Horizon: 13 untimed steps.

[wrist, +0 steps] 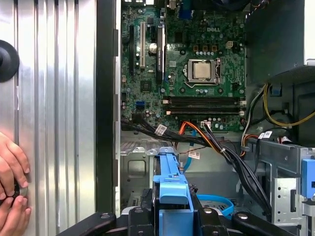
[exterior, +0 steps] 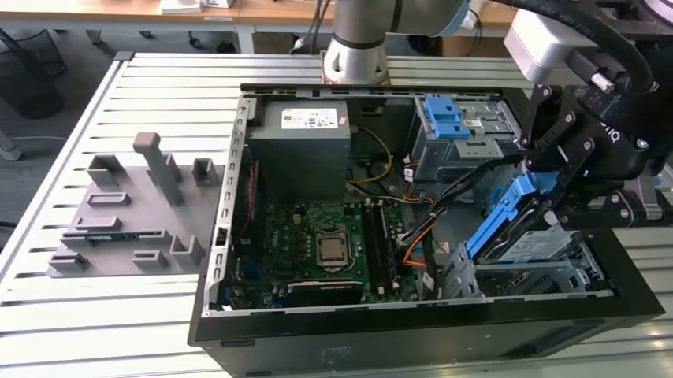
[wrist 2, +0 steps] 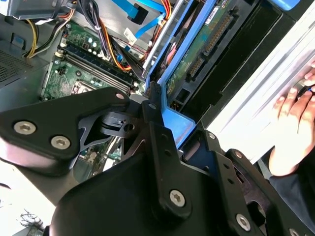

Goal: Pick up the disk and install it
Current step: 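Insert the disk into the insertion slot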

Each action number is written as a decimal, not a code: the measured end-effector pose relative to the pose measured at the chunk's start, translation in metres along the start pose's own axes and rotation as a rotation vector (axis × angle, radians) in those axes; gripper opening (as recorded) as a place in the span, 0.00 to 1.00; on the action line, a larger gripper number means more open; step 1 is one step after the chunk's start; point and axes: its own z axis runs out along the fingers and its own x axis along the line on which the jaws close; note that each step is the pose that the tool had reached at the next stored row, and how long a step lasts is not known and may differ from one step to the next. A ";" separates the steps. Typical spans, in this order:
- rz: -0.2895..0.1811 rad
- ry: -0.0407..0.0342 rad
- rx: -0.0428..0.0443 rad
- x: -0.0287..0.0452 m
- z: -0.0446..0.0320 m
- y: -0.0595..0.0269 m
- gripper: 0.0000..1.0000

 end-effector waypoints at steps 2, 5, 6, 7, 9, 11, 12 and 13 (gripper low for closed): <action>0.000 -0.0001 0.0000 0.0001 0.0014 0.0000 0.36; 0.000 -0.0001 0.0000 0.0002 0.0033 0.0000 0.36; 0.000 -0.0001 0.0000 0.0003 0.0039 0.0000 0.36; 0.000 0.0000 0.0000 0.0003 0.0046 0.0000 0.36; 0.000 -0.0001 0.0000 0.0004 0.0060 0.0000 0.36; 0.000 -0.0001 0.0000 0.0004 0.0077 -0.0001 0.36; 0.000 -0.0001 0.0000 0.0005 0.0085 -0.0001 0.36; 0.000 -0.0001 0.0000 0.0005 0.0094 -0.0001 0.36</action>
